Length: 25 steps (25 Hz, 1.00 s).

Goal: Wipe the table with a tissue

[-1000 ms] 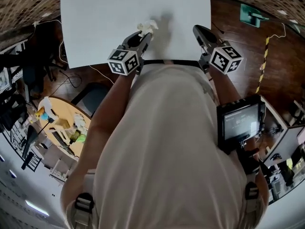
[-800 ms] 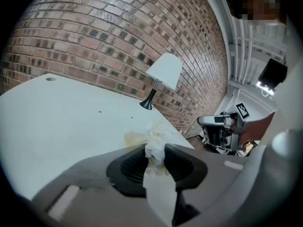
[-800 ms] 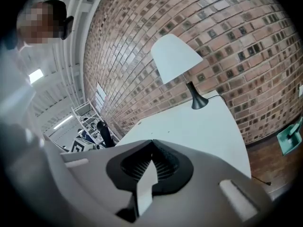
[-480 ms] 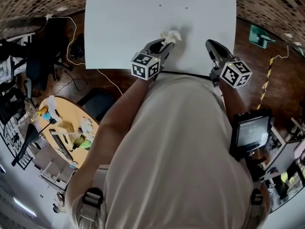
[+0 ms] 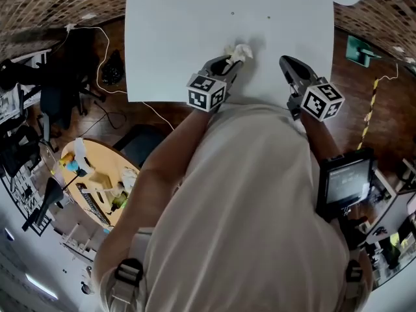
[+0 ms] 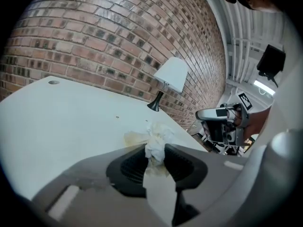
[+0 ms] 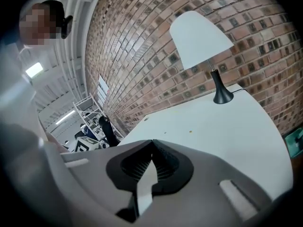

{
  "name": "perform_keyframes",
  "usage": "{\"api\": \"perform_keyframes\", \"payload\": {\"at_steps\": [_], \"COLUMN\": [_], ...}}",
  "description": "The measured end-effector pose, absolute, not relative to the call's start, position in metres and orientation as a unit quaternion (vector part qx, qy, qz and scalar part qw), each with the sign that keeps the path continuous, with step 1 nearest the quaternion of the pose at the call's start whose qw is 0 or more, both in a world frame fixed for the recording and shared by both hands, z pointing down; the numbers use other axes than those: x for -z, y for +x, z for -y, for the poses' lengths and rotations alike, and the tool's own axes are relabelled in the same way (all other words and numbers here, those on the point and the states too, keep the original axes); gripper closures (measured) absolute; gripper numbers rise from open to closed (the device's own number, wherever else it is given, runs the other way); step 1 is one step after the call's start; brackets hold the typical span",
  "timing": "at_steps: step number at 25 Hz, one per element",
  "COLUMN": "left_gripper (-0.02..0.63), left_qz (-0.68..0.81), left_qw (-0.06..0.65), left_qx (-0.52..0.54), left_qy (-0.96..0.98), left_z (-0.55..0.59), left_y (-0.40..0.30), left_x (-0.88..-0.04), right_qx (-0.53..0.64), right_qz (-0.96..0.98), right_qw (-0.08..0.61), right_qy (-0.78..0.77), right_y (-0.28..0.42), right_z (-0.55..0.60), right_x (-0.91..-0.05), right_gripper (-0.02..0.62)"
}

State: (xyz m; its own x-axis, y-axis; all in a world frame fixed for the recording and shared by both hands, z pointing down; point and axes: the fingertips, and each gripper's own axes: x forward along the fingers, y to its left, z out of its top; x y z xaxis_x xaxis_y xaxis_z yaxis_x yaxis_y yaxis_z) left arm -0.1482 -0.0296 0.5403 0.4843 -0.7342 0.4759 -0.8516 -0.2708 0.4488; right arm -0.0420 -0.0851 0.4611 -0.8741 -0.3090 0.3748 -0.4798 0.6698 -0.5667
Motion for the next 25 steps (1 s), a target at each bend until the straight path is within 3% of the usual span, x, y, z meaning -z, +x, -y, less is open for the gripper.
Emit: {"api": "perform_keyframes", "payload": {"at_steps": [17, 25], "left_gripper": [0.491, 0.491], "left_qz": [0.549, 0.578], "left_qw": [0.308, 0.274], "left_qx": [-0.136, -0.242], "left_qy": [0.765, 0.730], "left_z": [0.129, 0.178], "left_y": [-0.230, -0.264], "left_x": [-0.549, -0.570], "right_qx": [-0.358, -0.371], "right_qz": [0.890, 0.880], "right_qw": [0.121, 0.109], "right_qy": [0.253, 0.275], "right_y": [-0.036, -0.014], "right_z": [0.104, 0.102], "right_x": [-0.468, -0.465], "right_gripper": [0.588, 0.588]}}
